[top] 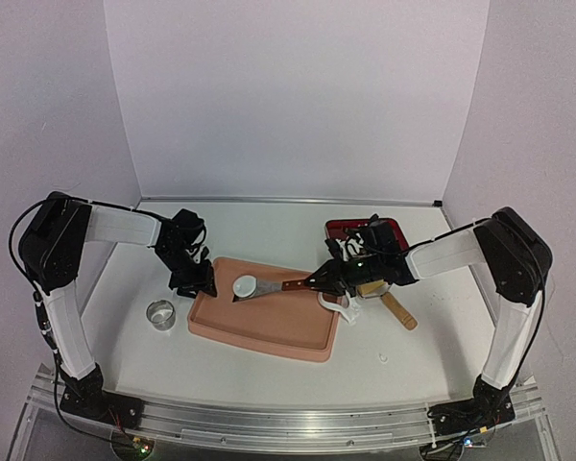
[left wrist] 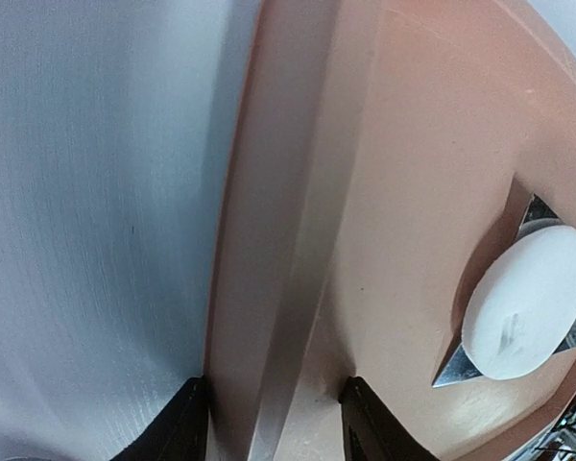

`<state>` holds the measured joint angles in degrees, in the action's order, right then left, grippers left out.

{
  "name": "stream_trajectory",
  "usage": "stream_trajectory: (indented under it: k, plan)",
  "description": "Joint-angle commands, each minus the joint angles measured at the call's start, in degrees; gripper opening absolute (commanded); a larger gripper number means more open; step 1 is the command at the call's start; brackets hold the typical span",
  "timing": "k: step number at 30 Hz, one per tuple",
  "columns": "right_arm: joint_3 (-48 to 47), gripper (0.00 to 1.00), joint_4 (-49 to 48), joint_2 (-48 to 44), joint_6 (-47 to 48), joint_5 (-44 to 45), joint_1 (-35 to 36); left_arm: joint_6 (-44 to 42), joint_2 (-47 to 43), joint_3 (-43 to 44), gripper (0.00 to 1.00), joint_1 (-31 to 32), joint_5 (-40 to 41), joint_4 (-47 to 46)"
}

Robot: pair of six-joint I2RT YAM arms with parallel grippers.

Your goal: Roll out the dumpling wrappers from the dough

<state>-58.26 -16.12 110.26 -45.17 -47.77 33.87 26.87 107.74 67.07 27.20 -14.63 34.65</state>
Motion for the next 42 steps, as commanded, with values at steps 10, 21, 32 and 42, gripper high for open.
stream_trajectory:
  k: [10, 21, 32, 42]
  plan:
    - [3.2, 0.0, 0.4, -3.7, -4.2, 3.7, 0.9, 0.6, -4.9, 0.0, 0.76, 1.5, 3.0, 2.9]
    - [2.5, 0.0, 0.2, -9.3, -7.0, 4.4, 0.8, 0.7, -12.5, 5.1, 0.8, 1.5, 7.6, 8.3]
    - [-2.3, 0.0, 0.8, -16.3, -12.8, 6.3, 0.7, 2.1, -21.6, 8.4, 1.0, 1.4, 13.8, 14.9]
    - [-8.6, 0.0, 12.1, -23.4, -13.8, 9.8, -4.1, 3.2, -30.5, 5.2, 1.0, 1.5, 18.6, 19.7]
